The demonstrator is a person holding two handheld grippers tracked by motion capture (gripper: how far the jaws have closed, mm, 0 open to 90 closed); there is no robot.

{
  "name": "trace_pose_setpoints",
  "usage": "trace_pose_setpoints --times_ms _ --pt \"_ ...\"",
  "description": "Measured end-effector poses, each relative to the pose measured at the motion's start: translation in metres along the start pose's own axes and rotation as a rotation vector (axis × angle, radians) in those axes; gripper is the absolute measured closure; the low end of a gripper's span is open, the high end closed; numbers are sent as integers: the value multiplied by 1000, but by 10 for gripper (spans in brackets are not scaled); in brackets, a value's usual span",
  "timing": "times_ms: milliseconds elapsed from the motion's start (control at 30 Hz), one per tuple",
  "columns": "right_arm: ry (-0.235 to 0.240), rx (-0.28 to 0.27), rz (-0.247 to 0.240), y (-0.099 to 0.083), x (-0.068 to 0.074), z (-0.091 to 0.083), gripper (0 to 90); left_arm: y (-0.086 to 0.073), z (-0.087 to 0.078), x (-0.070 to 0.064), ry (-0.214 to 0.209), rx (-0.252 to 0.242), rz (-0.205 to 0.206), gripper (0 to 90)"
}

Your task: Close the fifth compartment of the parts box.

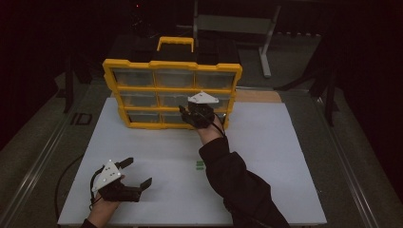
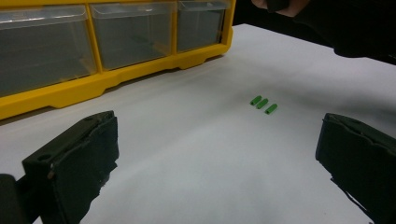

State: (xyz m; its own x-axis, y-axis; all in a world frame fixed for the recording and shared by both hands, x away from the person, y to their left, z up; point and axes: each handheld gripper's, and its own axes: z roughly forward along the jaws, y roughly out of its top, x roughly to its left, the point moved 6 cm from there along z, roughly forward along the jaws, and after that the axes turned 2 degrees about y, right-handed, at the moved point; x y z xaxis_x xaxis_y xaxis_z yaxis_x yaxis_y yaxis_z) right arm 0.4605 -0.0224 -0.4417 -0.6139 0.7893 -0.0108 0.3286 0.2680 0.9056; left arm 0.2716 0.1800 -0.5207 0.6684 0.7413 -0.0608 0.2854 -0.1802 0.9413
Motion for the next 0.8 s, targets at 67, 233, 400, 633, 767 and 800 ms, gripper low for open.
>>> trace_pose_setpoints --times_ms 67,233,400,633,767,800 --pt "23 10 3 -1 2 0 454 0 0 0 -1 -1 1 0" --pt "67 33 17 -3 8 -1 271 0 0 0 -2 -2 1 0" --pt "94 44 16 -7 14 -4 118 0 0 -1 -3 0 4 0" --pt "156 44 32 -9 15 -12 92 0 0 -1 -2 1 3 0" --pt "194 11 60 -9 17 -20 92 0 0 -1 -3 4 5 0" --pt "217 2 65 -9 18 -22 92 0 0 -1 -3 4 6 0"
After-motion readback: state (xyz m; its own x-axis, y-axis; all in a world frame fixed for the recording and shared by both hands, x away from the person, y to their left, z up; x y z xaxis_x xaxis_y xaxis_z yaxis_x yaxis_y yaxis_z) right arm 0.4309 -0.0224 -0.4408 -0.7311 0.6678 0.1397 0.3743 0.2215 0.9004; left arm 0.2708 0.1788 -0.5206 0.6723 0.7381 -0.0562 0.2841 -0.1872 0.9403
